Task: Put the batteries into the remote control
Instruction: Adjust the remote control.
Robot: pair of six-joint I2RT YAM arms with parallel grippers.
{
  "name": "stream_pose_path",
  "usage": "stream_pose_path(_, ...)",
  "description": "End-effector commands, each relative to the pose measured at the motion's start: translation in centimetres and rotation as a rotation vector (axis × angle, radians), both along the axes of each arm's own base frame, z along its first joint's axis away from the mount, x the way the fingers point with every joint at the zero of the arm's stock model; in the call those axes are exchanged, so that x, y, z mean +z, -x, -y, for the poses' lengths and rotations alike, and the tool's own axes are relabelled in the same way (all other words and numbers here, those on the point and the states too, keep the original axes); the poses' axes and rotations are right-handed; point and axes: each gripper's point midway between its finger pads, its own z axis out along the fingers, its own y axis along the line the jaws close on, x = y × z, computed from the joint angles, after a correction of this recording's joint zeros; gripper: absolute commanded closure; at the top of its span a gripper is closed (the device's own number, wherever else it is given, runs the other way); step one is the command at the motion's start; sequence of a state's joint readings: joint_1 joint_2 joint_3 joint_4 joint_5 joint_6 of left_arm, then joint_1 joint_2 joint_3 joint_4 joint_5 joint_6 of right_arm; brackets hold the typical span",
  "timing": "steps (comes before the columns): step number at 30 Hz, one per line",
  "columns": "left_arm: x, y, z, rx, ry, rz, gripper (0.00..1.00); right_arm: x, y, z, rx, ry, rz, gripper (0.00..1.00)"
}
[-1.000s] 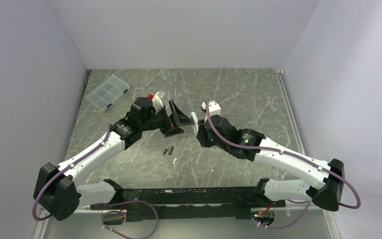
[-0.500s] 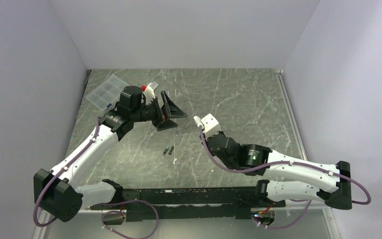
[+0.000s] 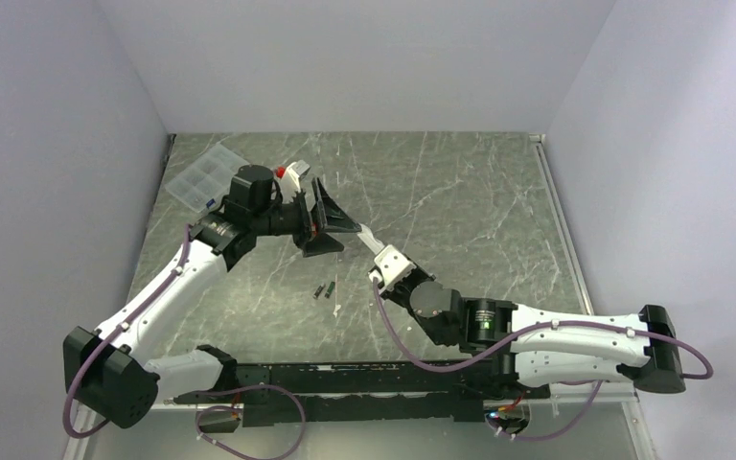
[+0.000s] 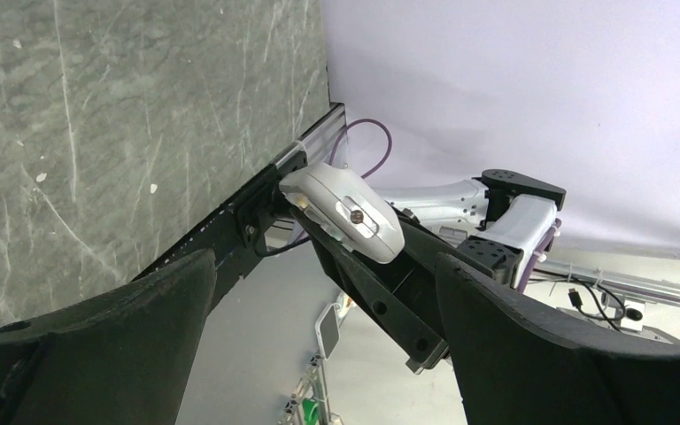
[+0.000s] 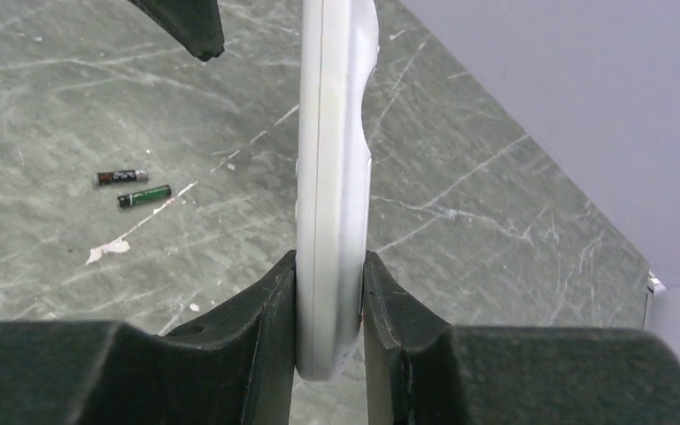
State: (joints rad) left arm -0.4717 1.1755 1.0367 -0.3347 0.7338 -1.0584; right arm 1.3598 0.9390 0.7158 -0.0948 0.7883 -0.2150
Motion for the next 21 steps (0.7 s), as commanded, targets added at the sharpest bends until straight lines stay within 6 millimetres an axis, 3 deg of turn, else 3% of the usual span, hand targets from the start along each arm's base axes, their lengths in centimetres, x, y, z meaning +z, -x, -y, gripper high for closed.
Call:
stream_pose_path(1,2.6,1.2,-0.1,-0.045,0.051,0.061,0.01,2.5,-0.4,-1.3,-0.015,-0.138,0.062,1.0)
stream_pose_path(20,2.1,0.7,0.0,-0.034,0.033,0.047,0.08,2.5,0.1,-3.9,0.014,-0.176,0.066,1.0)
stream_pose_path(21,2.1,0.7,0.0,-0.034,0.03,0.047,0.09,1.9,5.4,-9.5,0.399,-0.285,-0.101,0.52)
